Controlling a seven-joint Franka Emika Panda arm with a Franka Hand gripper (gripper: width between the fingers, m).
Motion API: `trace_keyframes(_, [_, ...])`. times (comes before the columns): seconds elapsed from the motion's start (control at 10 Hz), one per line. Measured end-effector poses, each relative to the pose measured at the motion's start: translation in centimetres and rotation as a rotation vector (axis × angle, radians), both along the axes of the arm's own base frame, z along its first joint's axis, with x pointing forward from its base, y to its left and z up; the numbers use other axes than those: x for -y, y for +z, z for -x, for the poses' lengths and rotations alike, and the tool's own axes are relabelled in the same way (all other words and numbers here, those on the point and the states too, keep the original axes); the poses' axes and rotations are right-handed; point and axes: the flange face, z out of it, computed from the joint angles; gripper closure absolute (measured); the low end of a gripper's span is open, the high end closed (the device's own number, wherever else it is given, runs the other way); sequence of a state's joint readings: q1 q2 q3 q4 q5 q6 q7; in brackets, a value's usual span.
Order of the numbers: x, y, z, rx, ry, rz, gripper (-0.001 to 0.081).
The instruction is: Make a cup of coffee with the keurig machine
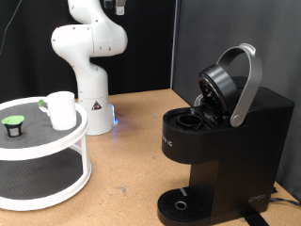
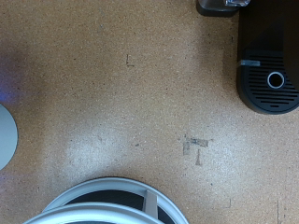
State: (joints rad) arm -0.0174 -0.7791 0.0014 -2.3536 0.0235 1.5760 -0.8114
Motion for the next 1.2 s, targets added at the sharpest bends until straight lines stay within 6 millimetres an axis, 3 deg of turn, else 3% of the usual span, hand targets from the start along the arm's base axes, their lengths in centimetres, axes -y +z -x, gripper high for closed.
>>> trace_keyframes(0.4, [0.9,0.1,-0.1,0.014,-0.003,-0.014,0.0003])
trace_keyframes(0.8, [7.4,-0.1,1.2,0.052,0.013,-0.035,0.0003])
trace_keyframes(1.2, [8.9,-0.6,2.0,0.029,0.017,-0.043,0.0003])
